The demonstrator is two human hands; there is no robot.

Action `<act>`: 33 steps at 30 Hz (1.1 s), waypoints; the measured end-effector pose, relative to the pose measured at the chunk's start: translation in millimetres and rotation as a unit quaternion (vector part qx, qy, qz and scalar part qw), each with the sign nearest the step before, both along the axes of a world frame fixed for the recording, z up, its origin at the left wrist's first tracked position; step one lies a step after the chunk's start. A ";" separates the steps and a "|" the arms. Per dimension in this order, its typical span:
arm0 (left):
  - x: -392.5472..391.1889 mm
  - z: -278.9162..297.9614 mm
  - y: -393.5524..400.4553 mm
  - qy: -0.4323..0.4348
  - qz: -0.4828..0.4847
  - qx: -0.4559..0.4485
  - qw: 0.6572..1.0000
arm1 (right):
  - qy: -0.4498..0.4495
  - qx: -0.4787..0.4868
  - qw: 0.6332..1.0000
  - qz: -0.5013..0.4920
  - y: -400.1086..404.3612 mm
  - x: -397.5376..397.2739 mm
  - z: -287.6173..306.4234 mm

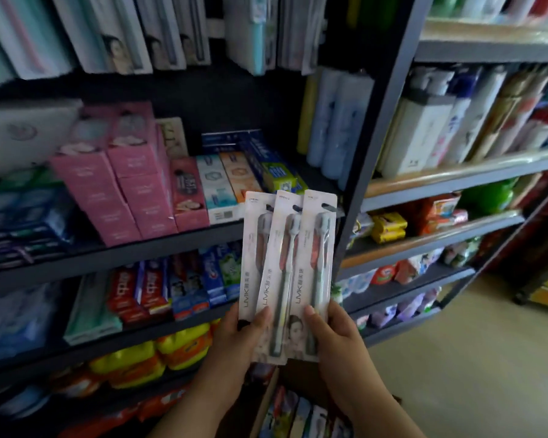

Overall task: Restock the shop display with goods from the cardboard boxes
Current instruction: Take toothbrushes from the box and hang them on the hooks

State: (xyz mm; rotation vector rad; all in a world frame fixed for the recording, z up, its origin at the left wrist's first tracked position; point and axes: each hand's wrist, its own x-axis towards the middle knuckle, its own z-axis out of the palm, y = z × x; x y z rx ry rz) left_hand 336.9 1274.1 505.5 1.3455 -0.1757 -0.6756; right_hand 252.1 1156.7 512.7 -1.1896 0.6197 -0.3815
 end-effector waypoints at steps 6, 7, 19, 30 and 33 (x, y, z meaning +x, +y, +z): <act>18.2 39.2 23.6 -0.037 0.047 -0.004 0.998 | -0.035 -0.076 0.996 0.042 11.6 30.0 31.2; 23.1 45.8 28.2 -0.041 0.062 -0.004 0.997 | -0.038 -0.100 0.993 0.049 12.6 36.7 37.0; 90.8 130.2 75.0 -0.118 0.163 -0.047 0.978 | -0.111 -0.196 0.968 0.111 17.9 113.0 122.0; 134.1 169.9 99.8 -0.153 0.220 -0.060 0.962 | -0.101 -0.275 0.950 0.104 13.3 163.2 170.5; 147.3 186.5 102.3 -0.194 0.214 -0.044 0.956 | -0.083 -0.303 0.945 0.090 2.2 193.6 192.4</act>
